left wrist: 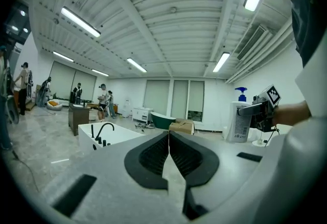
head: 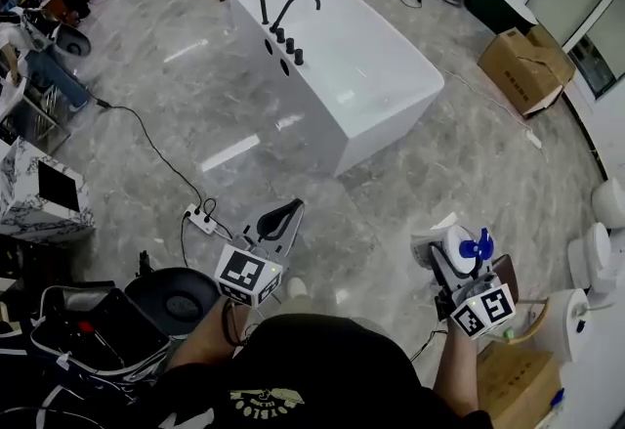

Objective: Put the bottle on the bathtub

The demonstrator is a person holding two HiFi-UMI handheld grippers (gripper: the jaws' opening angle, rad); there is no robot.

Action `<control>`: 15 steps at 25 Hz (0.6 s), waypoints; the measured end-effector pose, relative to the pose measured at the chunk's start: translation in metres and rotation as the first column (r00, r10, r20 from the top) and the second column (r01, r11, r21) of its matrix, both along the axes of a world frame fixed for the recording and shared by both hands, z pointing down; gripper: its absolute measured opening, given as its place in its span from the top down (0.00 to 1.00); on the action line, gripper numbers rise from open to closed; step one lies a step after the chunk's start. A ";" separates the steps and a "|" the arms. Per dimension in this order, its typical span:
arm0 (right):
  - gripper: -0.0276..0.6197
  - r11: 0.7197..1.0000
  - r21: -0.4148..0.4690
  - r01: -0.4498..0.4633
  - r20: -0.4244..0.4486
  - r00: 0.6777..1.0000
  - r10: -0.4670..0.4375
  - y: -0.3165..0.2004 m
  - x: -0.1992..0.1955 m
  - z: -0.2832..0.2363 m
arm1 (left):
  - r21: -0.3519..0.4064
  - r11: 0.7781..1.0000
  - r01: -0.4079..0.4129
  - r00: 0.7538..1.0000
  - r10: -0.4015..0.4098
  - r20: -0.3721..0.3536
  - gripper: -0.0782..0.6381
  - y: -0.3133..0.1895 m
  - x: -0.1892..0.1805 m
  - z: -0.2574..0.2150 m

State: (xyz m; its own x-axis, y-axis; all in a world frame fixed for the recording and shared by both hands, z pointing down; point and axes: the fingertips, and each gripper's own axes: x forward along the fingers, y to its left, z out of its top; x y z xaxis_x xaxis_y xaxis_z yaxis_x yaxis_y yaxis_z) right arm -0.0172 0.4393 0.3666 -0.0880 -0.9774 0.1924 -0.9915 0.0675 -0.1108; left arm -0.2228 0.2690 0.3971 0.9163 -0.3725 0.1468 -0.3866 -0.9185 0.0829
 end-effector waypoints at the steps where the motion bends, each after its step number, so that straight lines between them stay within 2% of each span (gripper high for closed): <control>1: 0.54 1.000 0.003 -0.002 -0.001 1.000 0.002 -0.004 -0.001 -0.001 | 0.016 1.000 0.001 1.000 -0.001 0.003 0.88 -0.005 0.000 -0.001; 8: 0.54 1.000 0.010 -0.024 0.008 1.000 0.024 -0.031 -0.010 -0.016 | 0.036 0.999 -0.006 1.000 0.006 -0.015 0.88 -0.034 -0.009 -0.021; 12: 0.54 0.999 0.013 -0.034 0.021 0.999 0.034 -0.045 -0.003 -0.016 | -0.017 1.000 -0.009 0.999 0.008 -0.042 0.88 -0.045 -0.009 -0.022; 15: 0.54 0.999 0.019 -0.027 0.030 0.999 0.027 -0.060 0.005 -0.016 | -0.061 0.998 0.025 0.997 -0.029 -0.066 0.88 -0.063 -0.011 -0.024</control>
State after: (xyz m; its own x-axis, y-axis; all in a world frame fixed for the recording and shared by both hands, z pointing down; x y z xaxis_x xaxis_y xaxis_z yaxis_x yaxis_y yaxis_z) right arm -0.0118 0.3795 0.3507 -0.0668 -0.9830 0.1712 -0.9894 0.0430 -0.1390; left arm -0.2336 0.2064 0.3729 0.9145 -0.3897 0.1086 -0.4031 -0.9003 0.1643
